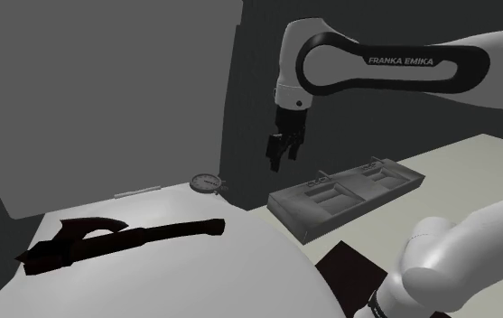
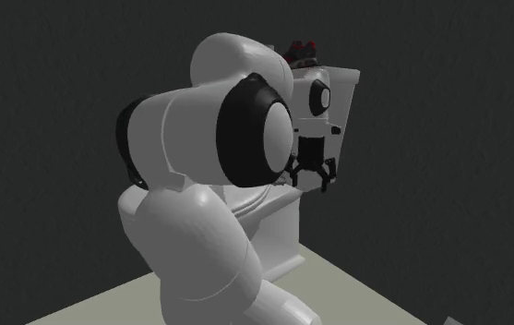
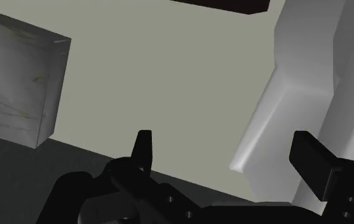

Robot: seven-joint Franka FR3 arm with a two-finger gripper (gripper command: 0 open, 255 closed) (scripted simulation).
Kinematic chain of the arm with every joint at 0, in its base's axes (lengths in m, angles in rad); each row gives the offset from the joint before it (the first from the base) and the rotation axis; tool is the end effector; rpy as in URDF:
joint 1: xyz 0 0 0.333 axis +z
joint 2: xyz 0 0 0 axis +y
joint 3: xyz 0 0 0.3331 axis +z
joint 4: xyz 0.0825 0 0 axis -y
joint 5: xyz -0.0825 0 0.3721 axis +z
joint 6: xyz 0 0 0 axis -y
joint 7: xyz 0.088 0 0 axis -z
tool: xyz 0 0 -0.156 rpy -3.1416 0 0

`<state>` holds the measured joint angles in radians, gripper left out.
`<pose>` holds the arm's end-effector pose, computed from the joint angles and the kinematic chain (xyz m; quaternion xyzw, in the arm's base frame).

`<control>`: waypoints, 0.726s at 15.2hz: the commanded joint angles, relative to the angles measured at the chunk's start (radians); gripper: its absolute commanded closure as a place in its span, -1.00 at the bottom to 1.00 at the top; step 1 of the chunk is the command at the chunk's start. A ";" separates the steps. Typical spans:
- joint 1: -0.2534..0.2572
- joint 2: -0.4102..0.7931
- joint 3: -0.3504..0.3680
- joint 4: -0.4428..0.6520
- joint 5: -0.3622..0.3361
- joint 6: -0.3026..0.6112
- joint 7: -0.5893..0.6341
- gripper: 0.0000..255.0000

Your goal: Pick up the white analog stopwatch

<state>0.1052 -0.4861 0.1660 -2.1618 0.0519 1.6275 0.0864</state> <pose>0.3596 0.1178 0.5459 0.9964 0.0796 -0.0243 0.0171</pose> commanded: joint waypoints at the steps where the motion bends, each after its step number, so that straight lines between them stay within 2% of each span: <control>1: 0.019 0.044 0.021 0.033 0.012 0.025 -0.005 -1.00; 11: 0.105 0.272 0.134 0.232 0.034 0.122 -0.019 -1.00</control>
<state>0.1990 -0.2420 0.2838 -1.9618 0.0862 1.7459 0.0617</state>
